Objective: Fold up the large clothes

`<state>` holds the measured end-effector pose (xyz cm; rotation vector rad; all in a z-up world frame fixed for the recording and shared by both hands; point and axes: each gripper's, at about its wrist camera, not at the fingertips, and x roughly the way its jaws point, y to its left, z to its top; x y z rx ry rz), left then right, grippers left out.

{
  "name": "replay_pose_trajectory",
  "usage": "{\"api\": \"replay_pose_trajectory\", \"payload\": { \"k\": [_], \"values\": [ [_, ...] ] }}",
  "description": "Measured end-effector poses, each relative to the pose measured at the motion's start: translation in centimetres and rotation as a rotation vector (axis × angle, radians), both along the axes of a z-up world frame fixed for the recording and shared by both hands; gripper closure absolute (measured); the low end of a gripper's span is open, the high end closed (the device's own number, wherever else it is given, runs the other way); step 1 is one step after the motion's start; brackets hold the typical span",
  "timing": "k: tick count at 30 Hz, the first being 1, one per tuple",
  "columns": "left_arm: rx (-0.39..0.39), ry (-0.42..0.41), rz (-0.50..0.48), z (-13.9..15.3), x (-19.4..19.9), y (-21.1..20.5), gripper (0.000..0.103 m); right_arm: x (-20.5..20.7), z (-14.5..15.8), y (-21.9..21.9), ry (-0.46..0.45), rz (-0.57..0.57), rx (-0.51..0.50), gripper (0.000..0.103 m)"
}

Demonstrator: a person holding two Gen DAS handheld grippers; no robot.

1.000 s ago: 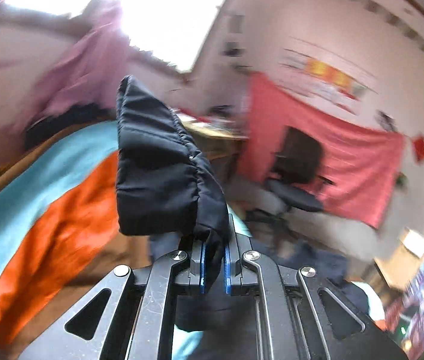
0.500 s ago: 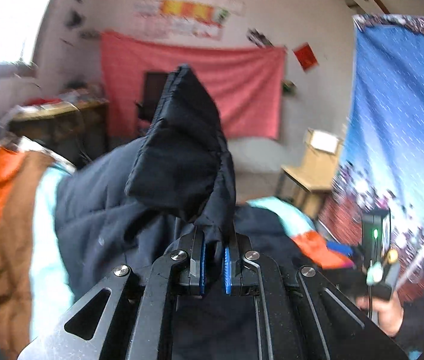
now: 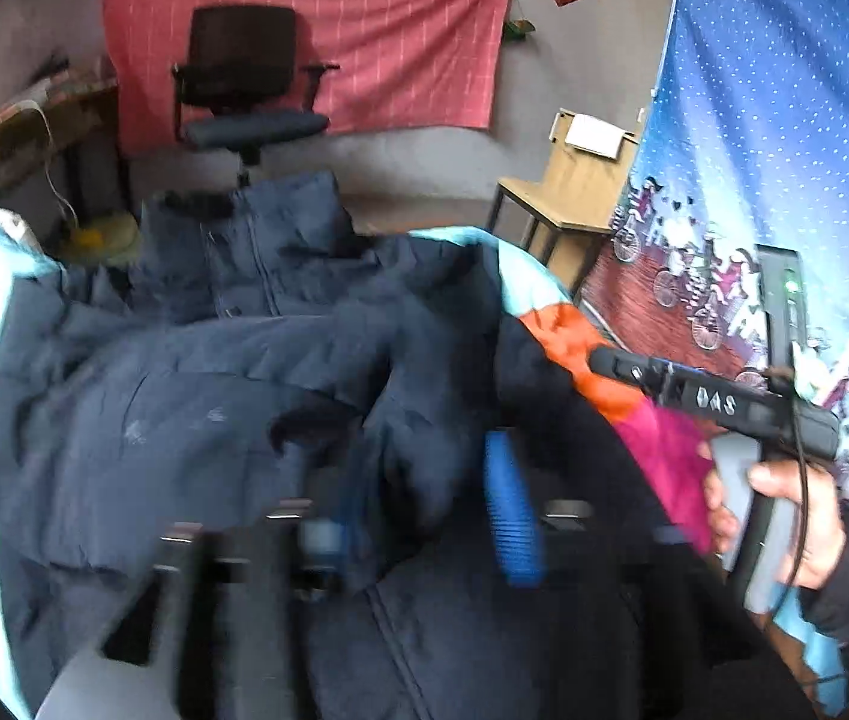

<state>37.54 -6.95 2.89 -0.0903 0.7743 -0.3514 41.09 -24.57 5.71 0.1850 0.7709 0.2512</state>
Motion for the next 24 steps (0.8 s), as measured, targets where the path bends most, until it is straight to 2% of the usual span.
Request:
{"api": "replay_pose_trajectory", "payload": {
  "k": [1, 2, 6, 8, 11, 13, 15, 16, 17, 18, 19, 20, 21, 24],
  "values": [
    [-0.016, -0.003, 0.002, 0.0, -0.1, 0.2, 0.04, 0.3, -0.5, -0.6, 0.027, -0.004, 0.051, 0.001],
    [-0.038, -0.007, -0.008, 0.2, -0.2, 0.4, 0.038, 0.3, -0.7, -0.7, 0.041, -0.002, 0.08, 0.001],
    [-0.056, 0.012, -0.037, 1.8, -2.7, 2.7, 0.038, 0.8, -1.9, -1.5, 0.112, 0.041, 0.3, 0.001],
    [-0.029, -0.004, -0.011, 2.3, -4.0, 4.2, 0.038, 1.0, -2.5, -1.3, 0.156, 0.047, 0.362, 0.001],
    [0.03, -0.015, 0.061, 1.2, -5.7, 5.9, 0.037, 0.7, -3.0, 0.0, 0.19, 0.059, 0.332, 0.002],
    [0.065, 0.005, 0.129, 0.4, -6.3, 7.8, 0.037, 0.4, -3.5, 1.2, 0.207, 0.077, 0.304, 0.009],
    [0.092, 0.031, 0.203, -0.5, -6.4, 9.8, 0.037, 0.0, -4.1, 2.4, 0.234, 0.083, 0.277, 0.026],
    [0.095, 0.043, 0.239, -0.9, -6.5, 11.0, 0.037, -0.2, -4.2, 2.8, 0.234, 0.072, 0.256, 0.031],
    [0.094, 0.052, 0.268, -1.3, -6.7, 11.9, 0.037, -0.5, -4.4, 3.2, 0.235, 0.059, 0.236, 0.043],
    [0.091, 0.064, 0.305, -1.6, -6.8, 13.2, 0.037, -0.7, -4.5, 3.5, 0.241, 0.053, 0.229, 0.06],
    [0.088, 0.071, 0.33, -1.7, -6.9, 14.2, 0.037, -0.8, -4.7, 3.8, 0.245, 0.052, 0.233, 0.071],
    [0.083, 0.076, 0.355, -1.7, -7.0, 15.1, 0.037, -0.9, -4.7, 4.0, 0.246, 0.046, 0.23, 0.09],
    [0.078, 0.077, 0.379, -1.6, -7.2, 16.1, 0.037, -1.3, -4.2, 4.3, 0.226, 0.027, 0.199, 0.097],
    [0.073, 0.069, 0.423, -1.0, -7.8, 18.2, 0.037, -1.7, -2.2, 3.7, 0.141, 0.017, 0.182, 0.1]
  ]
}}
